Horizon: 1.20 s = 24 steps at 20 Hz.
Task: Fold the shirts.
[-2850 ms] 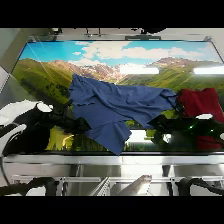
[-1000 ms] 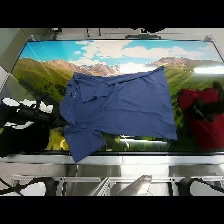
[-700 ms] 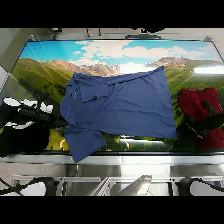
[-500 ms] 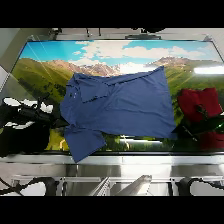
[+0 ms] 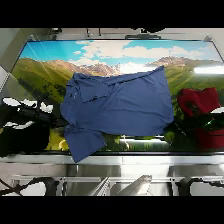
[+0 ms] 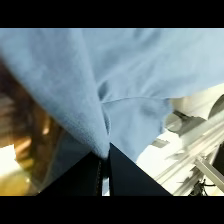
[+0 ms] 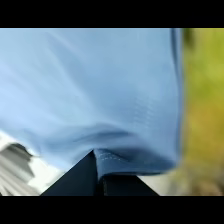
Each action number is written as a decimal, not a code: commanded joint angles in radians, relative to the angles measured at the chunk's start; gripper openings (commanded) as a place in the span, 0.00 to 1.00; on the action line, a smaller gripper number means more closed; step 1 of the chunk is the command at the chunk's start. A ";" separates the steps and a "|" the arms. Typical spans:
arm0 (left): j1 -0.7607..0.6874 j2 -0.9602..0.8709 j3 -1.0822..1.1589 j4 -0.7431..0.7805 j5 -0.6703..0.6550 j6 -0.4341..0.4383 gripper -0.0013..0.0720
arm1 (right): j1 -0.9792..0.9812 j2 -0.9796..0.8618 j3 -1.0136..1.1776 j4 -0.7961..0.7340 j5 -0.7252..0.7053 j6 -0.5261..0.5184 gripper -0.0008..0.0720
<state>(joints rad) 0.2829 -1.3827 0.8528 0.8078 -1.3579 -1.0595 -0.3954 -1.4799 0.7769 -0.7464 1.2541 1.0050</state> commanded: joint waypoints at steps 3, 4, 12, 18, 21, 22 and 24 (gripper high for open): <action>0.082 0.200 0.154 -0.453 -0.269 0.208 0.04 | 0.003 0.281 0.221 0.183 0.211 -0.034 0.03; 0.114 0.262 0.214 -0.608 -0.343 0.256 0.04 | -0.008 0.385 0.292 0.211 0.216 -0.032 0.03; 0.614 0.603 0.745 -1.596 -0.326 0.183 0.05 | -0.329 1.064 0.747 0.233 -0.323 -0.034 0.03; 0.628 0.494 0.843 -1.133 -0.292 0.062 0.05 | -0.340 0.977 0.713 0.344 -0.175 -0.031 0.03; 0.290 0.356 0.843 -0.745 -0.278 0.061 0.05 | -0.311 0.810 0.529 0.609 -0.048 -0.132 0.03; 0.198 0.300 0.843 -0.626 -0.268 0.050 0.05 | -0.281 0.758 0.454 0.596 -0.052 -0.147 0.03; 0.046 0.169 0.843 -0.449 -0.237 0.029 0.05 | -0.242 0.660 0.309 0.537 -0.052 -0.153 0.03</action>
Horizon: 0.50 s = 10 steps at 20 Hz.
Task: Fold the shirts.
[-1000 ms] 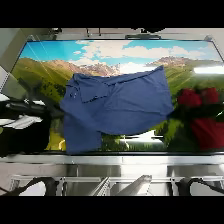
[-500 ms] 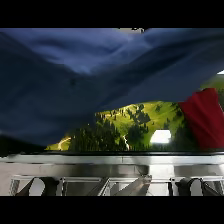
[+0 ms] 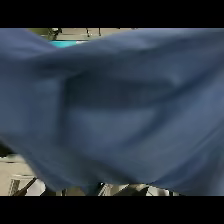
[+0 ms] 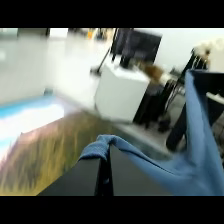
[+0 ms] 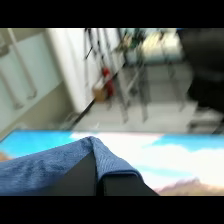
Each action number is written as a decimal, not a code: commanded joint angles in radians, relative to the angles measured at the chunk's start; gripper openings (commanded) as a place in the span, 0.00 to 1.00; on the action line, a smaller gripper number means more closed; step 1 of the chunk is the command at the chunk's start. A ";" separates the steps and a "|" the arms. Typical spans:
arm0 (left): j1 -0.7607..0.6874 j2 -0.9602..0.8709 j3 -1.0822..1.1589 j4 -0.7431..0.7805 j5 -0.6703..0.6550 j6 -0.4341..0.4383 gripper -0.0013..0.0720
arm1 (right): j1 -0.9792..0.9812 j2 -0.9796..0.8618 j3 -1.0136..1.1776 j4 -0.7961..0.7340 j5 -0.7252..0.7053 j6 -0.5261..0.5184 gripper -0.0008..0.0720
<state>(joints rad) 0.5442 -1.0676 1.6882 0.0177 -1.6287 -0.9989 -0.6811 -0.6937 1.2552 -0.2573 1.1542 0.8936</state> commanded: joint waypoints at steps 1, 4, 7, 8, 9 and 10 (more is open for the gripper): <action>-0.267 -0.217 0.007 0.397 0.042 -0.053 0.05 | 0.068 -0.188 -0.242 0.031 0.047 -0.066 0.03; -0.334 -0.440 0.007 0.463 0.072 -0.072 0.05 | 0.136 -0.395 -0.400 0.031 -0.027 -0.153 0.03; -0.326 -0.661 0.008 0.470 0.111 -0.055 0.05 | 0.217 -0.649 -0.414 0.095 -0.104 -0.258 0.03; -0.319 -0.723 0.008 0.469 0.117 -0.034 0.05 | 0.239 -0.723 -0.410 0.162 -0.124 -0.308 0.03; -0.309 -0.777 0.008 0.469 0.128 -0.007 0.05 | 0.260 -0.798 -0.394 0.229 -0.137 -0.352 0.03; -0.299 -0.832 0.008 0.468 0.153 0.008 0.05 | 0.275 -0.863 -0.370 0.276 -0.137 -0.375 0.03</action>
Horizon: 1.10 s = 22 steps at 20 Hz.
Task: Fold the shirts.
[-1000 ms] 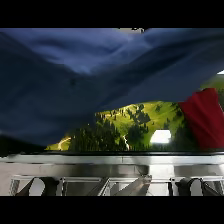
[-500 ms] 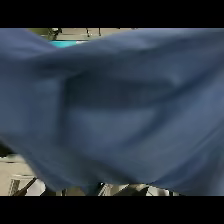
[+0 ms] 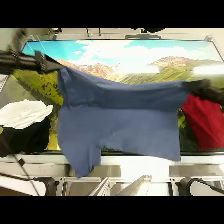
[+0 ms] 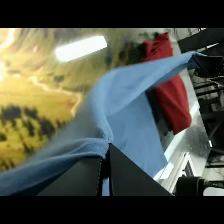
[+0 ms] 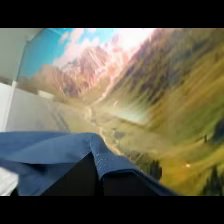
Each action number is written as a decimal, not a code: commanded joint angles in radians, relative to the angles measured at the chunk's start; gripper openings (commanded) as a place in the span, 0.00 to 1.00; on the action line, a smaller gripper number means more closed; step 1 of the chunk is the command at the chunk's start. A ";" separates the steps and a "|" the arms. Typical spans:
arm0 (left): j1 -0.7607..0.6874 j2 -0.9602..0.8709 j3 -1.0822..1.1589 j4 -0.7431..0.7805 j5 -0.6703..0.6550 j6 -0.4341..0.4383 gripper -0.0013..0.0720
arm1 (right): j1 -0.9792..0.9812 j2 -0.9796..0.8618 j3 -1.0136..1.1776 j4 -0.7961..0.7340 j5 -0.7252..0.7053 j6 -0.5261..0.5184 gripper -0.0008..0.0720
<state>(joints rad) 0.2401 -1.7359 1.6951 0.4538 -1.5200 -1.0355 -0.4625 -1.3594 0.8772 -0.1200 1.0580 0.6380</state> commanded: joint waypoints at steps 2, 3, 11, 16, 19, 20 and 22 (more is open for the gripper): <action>0.029 -0.240 0.001 0.012 0.089 0.089 0.05 | 0.087 -0.316 0.089 0.161 -0.040 -0.119 0.03; 0.044 -0.268 0.001 -0.005 0.113 0.105 0.05 | 0.100 -0.361 0.135 0.163 -0.040 -0.117 0.03; 0.058 -0.431 0.333 -0.062 0.187 0.098 0.05 | 0.127 -0.595 0.621 0.156 -0.037 0.101 0.03; 0.060 -0.443 0.320 -0.054 0.208 0.109 0.05 | 0.127 -0.610 0.662 -0.036 -0.037 0.193 0.03; 0.076 -0.443 0.264 -0.054 0.206 0.130 0.05 | 0.124 -0.614 0.661 -0.144 -0.025 0.209 0.03; 0.084 -0.443 0.253 -0.053 0.198 0.132 0.05 | 0.123 -0.614 0.661 -0.163 -0.011 0.211 0.03; 0.094 -0.443 0.240 -0.053 0.158 0.137 0.04 | 0.116 -0.614 0.661 -0.185 0.021 0.216 0.03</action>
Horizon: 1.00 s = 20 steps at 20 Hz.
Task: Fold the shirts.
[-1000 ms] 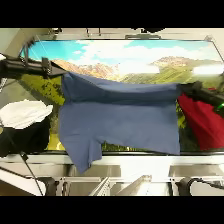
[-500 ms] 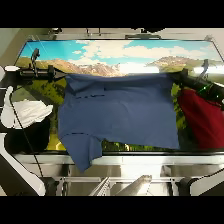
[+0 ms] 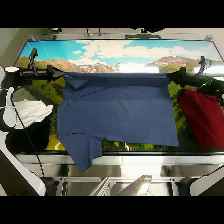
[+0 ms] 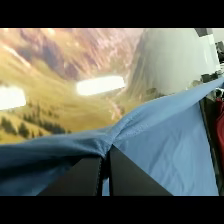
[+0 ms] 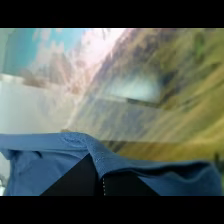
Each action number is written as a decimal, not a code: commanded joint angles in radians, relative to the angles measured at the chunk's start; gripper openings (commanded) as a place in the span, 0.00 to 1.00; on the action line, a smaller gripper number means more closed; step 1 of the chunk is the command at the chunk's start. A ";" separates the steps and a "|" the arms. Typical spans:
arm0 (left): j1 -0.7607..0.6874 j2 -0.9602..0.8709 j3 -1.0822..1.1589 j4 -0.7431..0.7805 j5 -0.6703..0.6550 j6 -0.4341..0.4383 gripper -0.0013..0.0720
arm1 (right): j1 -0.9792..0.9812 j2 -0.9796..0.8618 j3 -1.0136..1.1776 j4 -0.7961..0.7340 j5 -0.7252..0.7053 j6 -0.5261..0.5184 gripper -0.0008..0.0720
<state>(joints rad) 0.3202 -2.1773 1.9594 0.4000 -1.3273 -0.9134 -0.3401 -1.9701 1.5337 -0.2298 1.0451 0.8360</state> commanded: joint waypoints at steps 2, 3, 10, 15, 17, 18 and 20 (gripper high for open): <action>0.024 -0.001 -0.021 0.030 -0.076 0.014 0.04 | -0.013 -0.003 0.005 -0.107 0.076 0.029 0.03; 0.023 -0.001 -0.016 0.048 -0.101 0.008 0.04 | -0.022 -0.003 0.005 -0.127 0.106 0.029 0.03; 0.025 0.001 -0.017 0.082 -0.284 -0.022 0.04 | -0.040 -0.006 0.005 -0.268 0.193 0.082 0.03; 0.021 0.001 -0.034 0.354 -0.252 -0.154 0.04 | -0.038 -0.037 0.005 -0.269 0.186 0.100 0.03; 0.021 0.001 -0.065 0.365 -0.235 -0.158 0.04 | -0.035 -0.051 0.005 -0.271 0.186 0.108 0.03; 0.015 0.001 -0.080 0.366 -0.223 -0.158 0.04 | -0.033 -0.058 0.005 -0.272 0.186 0.108 0.03; 0.006 0.001 -0.096 0.367 -0.187 -0.150 0.04 | -0.031 -0.062 0.005 -0.272 0.186 0.108 0.03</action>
<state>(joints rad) 0.3344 -2.1769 1.8881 0.7269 -1.5543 -1.0500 -0.3744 -2.0205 1.5383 -0.4965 1.2297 0.9375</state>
